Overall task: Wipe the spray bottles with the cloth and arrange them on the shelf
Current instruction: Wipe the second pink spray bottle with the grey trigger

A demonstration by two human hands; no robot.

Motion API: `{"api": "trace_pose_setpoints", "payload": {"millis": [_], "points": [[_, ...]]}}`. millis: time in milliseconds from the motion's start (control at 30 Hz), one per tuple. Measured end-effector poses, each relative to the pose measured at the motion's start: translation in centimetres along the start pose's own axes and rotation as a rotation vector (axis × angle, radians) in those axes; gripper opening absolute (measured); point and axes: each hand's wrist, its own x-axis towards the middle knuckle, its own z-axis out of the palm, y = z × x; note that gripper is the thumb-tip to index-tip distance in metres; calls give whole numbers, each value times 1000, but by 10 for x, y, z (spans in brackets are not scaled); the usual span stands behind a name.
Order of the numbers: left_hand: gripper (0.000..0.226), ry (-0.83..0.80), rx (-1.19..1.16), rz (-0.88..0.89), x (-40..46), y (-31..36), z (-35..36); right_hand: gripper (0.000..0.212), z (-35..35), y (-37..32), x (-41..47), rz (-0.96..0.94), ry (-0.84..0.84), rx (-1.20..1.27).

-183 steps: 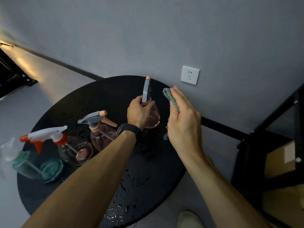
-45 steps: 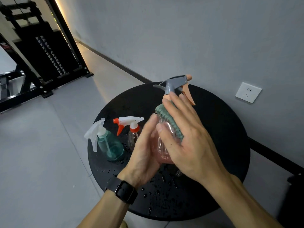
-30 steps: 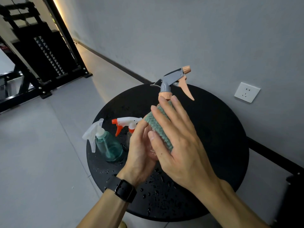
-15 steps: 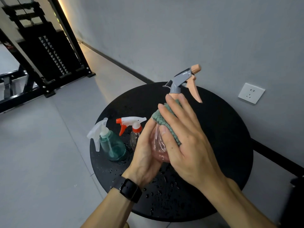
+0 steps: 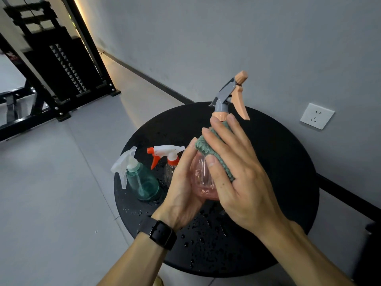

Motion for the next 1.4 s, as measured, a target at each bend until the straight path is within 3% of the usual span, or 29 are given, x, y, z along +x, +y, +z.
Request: {"api": "trace_pose_setpoints", "payload": {"millis": [400, 633, 833, 1100, 1400], "points": [[51, -27, 42, -28, -2, -3, -2, 46, -3, 3, 2, 47, -78, -10], [73, -38, -172, -40, 4, 0, -6, 47, 9, -2, -8, -30, -101, -47], [59, 28, -74, -49, 2, -8, -12, 45, 5, -2, -6, -71, -123, -158], [49, 15, 72, -48, -4, -14, -3, 46, -8, 3, 3, 31, -135, -173], [55, 53, -52, 29, 2, -17, -2, 47, 10, 0, -11, 2, -124, -228]]}}
